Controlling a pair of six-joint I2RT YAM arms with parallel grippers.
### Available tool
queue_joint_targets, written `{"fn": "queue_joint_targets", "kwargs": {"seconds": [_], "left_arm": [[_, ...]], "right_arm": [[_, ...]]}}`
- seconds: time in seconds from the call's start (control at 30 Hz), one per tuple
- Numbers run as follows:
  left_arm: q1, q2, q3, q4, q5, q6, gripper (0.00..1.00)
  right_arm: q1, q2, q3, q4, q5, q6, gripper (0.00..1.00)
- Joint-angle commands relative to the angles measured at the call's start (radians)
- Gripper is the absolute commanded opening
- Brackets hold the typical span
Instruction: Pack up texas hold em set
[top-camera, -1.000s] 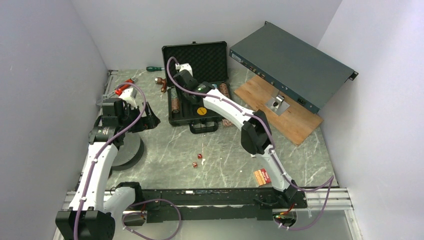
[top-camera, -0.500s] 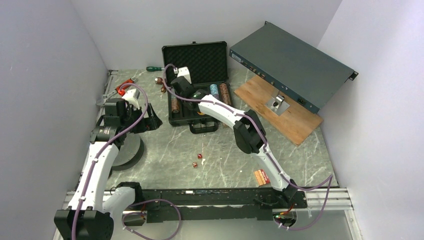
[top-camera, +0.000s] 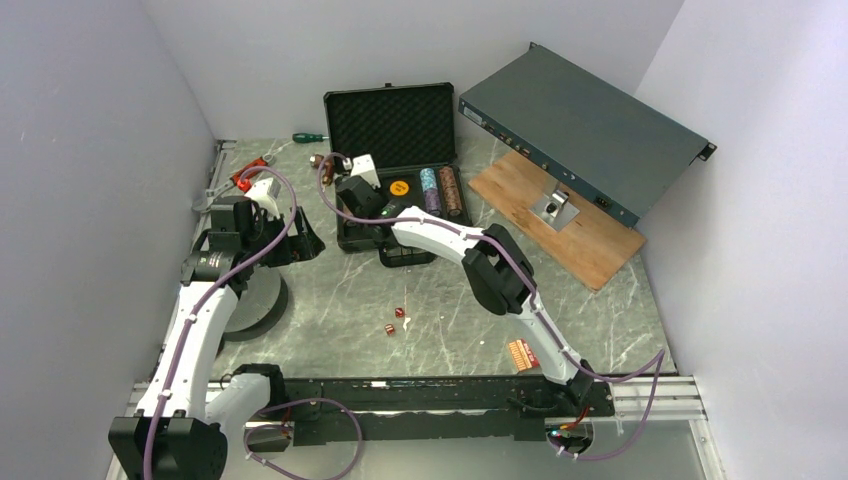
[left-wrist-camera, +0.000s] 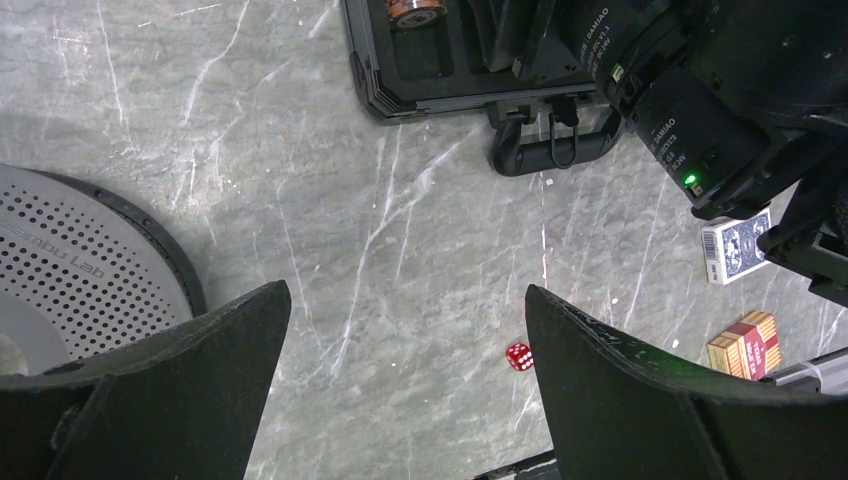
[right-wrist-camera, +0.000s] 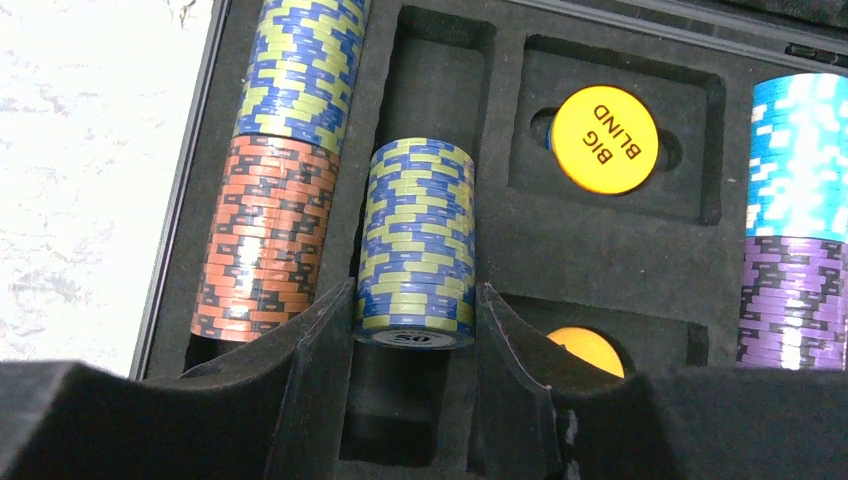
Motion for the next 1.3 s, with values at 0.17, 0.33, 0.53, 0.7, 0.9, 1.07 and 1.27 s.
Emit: {"fn": "queue_joint_targets", "kwargs": {"seconds": [0.17, 0.33, 0.53, 0.7, 0.9, 1.07, 1.27], "left_arm": [[-0.003, -0.02, 0.029, 0.012, 0.001, 0.018, 0.93], [-0.004, -0.027, 0.028, 0.011, 0.003, 0.021, 0.92], [-0.006, -0.034, 0.028, 0.011, 0.002, 0.021, 0.92], [-0.012, -0.039, 0.028, 0.003, -0.012, 0.024, 0.91], [-0.018, -0.041, 0.036, -0.013, -0.04, 0.028, 0.91], [-0.021, -0.038, 0.048, -0.027, -0.058, 0.03, 0.91], [-0.023, -0.038, 0.05, -0.029, -0.059, 0.03, 0.9]], "right_arm": [[-0.002, -0.22, -0.055, -0.129, -0.038, 0.033, 0.69], [0.0, -0.323, -0.101, -0.179, -0.061, 0.032, 0.73], [0.0, -0.374, -0.163, -0.198, -0.134, 0.048, 0.45], [0.0, -0.356, -0.179, -0.196, -0.278, 0.107, 0.31], [0.0, -0.309, -0.18, -0.161, -0.362, 0.15, 0.19], [-0.002, -0.252, -0.137, -0.172, -0.369, 0.156, 0.16], [-0.008, -0.188, -0.089, -0.187, -0.374, 0.164, 0.16]]}}
